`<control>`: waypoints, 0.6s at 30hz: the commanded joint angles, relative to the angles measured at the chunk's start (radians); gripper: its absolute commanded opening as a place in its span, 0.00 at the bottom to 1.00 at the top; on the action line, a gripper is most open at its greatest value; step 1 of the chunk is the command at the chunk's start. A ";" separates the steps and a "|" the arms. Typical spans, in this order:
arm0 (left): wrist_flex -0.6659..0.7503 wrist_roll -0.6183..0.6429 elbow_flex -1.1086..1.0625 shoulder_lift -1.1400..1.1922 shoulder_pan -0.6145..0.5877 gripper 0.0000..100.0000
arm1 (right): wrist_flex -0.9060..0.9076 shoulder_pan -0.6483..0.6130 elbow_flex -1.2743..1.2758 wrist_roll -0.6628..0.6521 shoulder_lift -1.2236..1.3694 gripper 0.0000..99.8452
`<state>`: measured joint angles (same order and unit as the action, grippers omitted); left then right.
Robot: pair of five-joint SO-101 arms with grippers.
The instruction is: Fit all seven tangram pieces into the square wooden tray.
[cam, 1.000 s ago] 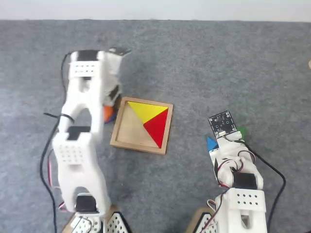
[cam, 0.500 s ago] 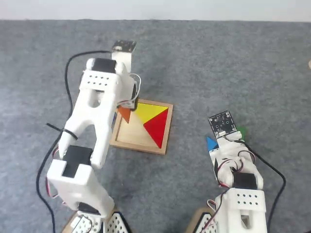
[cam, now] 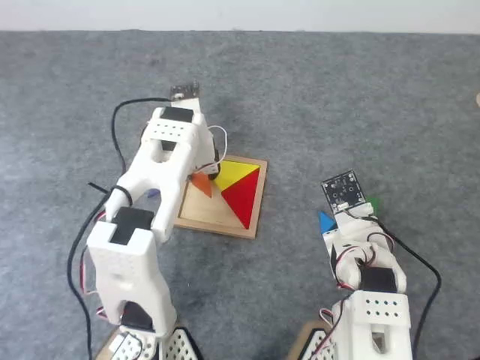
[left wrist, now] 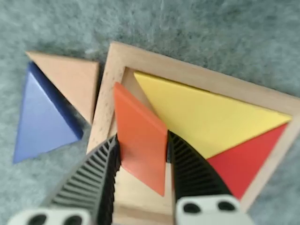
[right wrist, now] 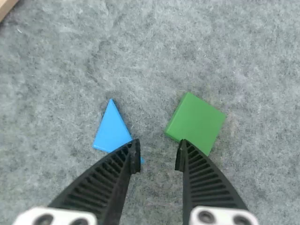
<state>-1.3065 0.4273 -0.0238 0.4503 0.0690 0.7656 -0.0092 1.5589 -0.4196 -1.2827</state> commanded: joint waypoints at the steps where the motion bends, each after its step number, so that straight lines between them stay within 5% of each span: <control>1: 0.043 0.011 0.008 0.025 -0.009 0.02 | -0.010 0.004 -0.006 -0.012 -0.016 0.14; 7: 0.044 -0.008 0.010 0.034 -0.041 0.17 | -0.010 0.002 -0.006 -0.012 -0.016 0.14; 18: -0.072 -0.037 0.107 0.034 -0.032 0.19 | -0.010 0.002 -0.006 -0.012 -0.016 0.14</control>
<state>-1.3172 0.4120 0.0130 0.4887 0.0292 0.7656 -0.0092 1.5589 -0.4196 -1.2827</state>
